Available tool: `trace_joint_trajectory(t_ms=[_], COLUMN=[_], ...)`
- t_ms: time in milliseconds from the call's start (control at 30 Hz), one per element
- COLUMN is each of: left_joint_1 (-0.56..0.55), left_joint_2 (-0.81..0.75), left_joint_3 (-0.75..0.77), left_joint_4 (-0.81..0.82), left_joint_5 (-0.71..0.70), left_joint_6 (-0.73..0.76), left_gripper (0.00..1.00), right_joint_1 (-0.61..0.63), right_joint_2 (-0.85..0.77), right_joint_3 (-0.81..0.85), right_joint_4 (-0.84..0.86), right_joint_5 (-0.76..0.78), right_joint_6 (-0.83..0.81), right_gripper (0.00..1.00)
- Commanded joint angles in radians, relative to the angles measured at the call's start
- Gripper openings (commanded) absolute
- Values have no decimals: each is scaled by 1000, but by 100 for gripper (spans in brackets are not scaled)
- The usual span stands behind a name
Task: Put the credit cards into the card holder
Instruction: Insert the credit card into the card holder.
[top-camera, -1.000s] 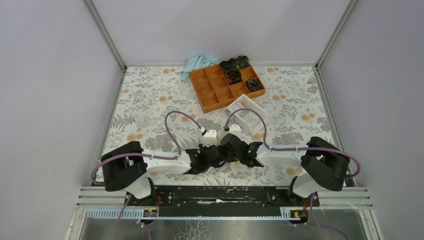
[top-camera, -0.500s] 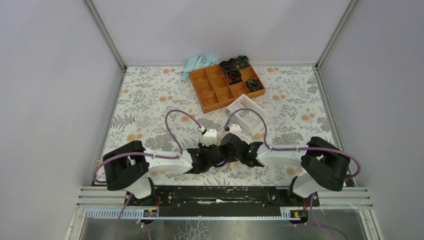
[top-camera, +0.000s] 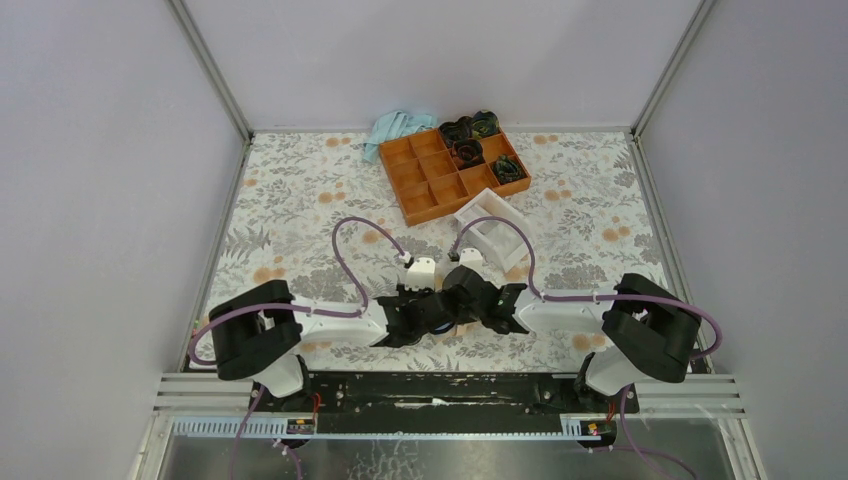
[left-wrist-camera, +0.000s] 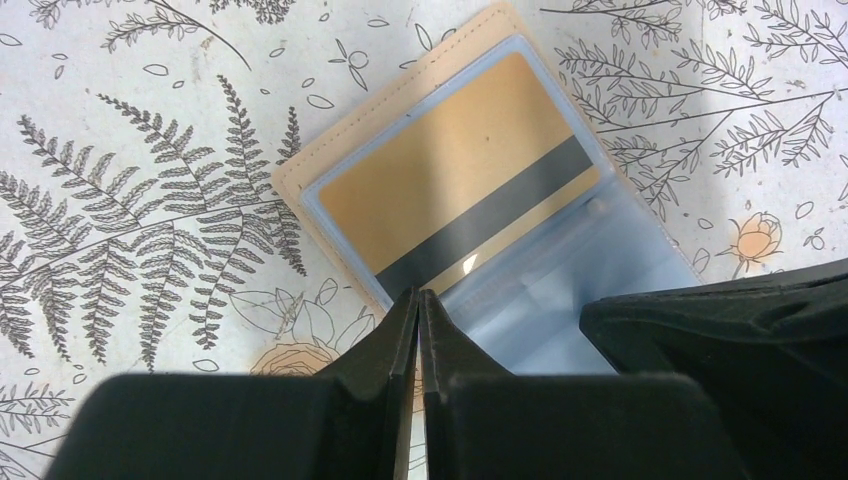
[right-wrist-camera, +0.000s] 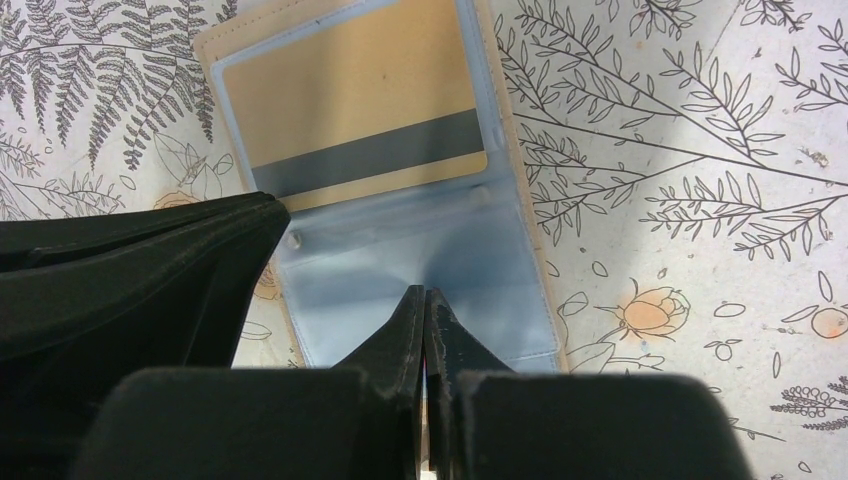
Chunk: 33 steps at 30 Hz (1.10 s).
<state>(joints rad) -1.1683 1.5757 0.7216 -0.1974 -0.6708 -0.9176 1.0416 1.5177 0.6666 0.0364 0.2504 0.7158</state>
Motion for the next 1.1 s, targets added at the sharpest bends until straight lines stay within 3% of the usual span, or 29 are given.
trace_joint_trajectory(t_ms=[0, 267, 433, 600, 1067], left_joint_1=[-1, -3, 2, 55, 166], left_joint_2=[-50, -193, -176, -108, 19], left_joint_3=[81, 26, 33, 21, -55], left_joint_4=[70, 103, 163, 215, 385], left_joint_5=[-67, -147, -237, -205, -75], left_joint_6=[17, 11, 97, 120, 96], left_gripper=[8, 12, 23, 25, 25], right_joint_1=[37, 38, 38, 38, 62], right_joint_2=[21, -18, -78, -129, -168], right_joint_3=[-20, 11, 44, 60, -24], right_joint_4=[-87, -128, -146, -185, -218], right_joint_5=[10, 51, 93, 108, 87], right_joint_6=[0, -25, -59, -62, 20], right_gripper=[0, 0, 23, 34, 31])
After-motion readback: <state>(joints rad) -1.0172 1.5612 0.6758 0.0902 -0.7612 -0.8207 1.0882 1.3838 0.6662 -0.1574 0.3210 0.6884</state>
